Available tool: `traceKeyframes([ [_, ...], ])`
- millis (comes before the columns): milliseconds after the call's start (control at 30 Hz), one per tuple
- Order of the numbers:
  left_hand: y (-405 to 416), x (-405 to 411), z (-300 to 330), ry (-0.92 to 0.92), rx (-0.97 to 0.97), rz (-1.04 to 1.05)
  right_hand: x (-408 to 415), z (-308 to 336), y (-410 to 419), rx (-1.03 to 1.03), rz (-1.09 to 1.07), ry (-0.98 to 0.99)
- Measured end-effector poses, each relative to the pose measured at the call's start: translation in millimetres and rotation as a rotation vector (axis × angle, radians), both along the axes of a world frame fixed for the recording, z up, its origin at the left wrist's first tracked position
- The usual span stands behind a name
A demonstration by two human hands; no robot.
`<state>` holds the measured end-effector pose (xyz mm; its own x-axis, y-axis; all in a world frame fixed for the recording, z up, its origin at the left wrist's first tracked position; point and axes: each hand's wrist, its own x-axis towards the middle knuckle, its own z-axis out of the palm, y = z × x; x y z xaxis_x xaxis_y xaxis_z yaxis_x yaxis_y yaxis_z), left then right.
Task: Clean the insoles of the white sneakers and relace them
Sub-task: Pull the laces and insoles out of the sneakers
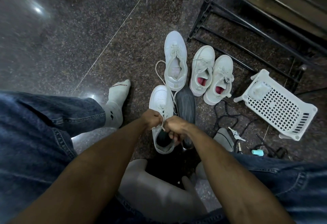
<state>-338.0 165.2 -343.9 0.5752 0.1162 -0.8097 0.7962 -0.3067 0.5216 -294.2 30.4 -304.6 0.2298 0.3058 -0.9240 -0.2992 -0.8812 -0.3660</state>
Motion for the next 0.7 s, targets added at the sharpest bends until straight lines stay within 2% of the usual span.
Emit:
traceKeyframes([
  [100,1.5,4.7,2.1,-0.045,0.039,-0.141,8.1,15.3,-7.1,0.01,0.07,0.139],
  [167,-0.2,5.3,7.5,-0.021,0.07,-0.298,21.1,28.1,-10.3,0.069,0.036,0.157],
  [267,1.6,9.6,18.3,0.04,0.071,-0.401,53.9,51.4,-18.0,0.247,-0.174,0.096],
  [367,9.5,21.0,28.6,0.068,0.043,-0.373,87.1,80.5,-32.8,0.421,-0.435,0.022],
  [400,12.3,25.6,35.0,0.063,0.018,-0.287,95.0,88.3,-37.1,0.459,-0.5,-0.004],
  [467,18.2,36.9,47.7,0.046,-0.046,0.054,104.6,94.3,-41.8,0.49,-0.616,-0.073],
  [533,23.1,49.6,58.1,-0.063,-0.102,0.381,105.7,87.0,-41.1,0.417,-0.642,-0.214],
  [600,26.3,62.1,67.7,-0.213,-0.162,0.638,94.8,66.1,-38.7,0.256,-0.509,-0.337],
  [700,26.7,75.2,77.9,-0.371,-0.169,0.755,60.4,23.5,-35.0,0.06,-0.236,-0.358],
])
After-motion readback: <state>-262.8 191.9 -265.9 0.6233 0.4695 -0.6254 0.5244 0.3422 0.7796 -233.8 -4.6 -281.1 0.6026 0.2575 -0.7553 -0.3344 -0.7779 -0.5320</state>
